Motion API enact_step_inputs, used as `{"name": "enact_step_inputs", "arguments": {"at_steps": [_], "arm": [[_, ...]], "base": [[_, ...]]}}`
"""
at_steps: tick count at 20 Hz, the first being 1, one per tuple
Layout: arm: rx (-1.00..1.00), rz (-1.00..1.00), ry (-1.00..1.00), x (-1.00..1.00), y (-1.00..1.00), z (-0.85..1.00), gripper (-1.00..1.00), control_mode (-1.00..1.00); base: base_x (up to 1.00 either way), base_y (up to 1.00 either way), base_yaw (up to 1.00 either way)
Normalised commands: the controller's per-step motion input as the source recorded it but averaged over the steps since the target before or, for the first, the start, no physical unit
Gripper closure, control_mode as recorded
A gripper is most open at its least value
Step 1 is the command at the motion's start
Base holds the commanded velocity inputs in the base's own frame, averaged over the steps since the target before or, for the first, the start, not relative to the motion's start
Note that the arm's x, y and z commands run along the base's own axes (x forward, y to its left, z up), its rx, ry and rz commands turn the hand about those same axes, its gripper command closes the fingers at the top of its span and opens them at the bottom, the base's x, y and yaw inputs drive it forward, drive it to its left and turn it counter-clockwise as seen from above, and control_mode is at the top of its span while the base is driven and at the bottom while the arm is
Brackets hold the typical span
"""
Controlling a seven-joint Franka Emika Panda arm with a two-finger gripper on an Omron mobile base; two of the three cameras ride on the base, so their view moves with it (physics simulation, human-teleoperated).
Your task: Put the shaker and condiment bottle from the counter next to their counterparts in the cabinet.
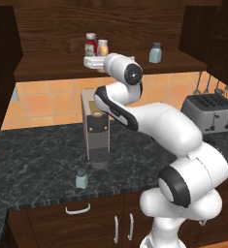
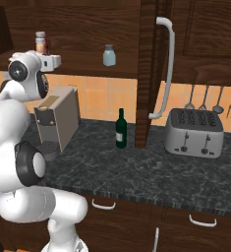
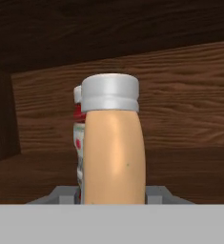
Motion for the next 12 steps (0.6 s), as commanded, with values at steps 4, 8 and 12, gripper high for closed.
{"name": "enact_step_inputs", "arguments": {"at_steps": [4, 8, 12], "arm": [[-0.01, 0.0, -0.01, 0.19, 0.04, -0.03, 1.0, -1.0], [-0.01, 0.0, -0.01, 0.26, 0.04, -0.02, 1.0, -1.0], [-0.01, -0.01, -0.02, 0.26, 0.04, -0.05, 1.0, -1.0]], "base": [[0.0, 0.0, 0.0], [0.0, 0.0, 0.0], [0.0, 0.0, 0.0]]}}
